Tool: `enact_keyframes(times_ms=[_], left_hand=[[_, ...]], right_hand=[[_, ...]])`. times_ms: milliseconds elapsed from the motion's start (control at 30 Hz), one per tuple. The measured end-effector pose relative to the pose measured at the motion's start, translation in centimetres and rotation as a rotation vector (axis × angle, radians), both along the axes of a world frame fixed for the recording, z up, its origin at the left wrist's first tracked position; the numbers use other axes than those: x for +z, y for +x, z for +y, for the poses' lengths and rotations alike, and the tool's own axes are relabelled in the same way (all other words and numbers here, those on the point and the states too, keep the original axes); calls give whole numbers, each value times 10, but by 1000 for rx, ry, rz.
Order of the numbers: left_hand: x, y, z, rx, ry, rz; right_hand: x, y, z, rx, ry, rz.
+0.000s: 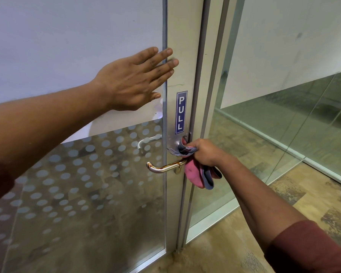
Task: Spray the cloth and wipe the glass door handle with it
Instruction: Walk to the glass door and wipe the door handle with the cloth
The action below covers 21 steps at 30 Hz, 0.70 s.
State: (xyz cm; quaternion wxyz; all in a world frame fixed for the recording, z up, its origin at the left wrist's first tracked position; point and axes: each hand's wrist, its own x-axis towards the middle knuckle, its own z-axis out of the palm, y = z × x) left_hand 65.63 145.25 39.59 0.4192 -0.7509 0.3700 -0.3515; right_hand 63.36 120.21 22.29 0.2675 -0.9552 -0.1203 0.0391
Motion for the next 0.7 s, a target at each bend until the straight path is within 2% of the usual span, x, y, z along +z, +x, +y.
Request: enact_keyframes(times_ms=[700], left_hand=[[-3, 5, 2, -53, -3, -15]], right_hand=[[3, -12, 10, -90, -15, 22]])
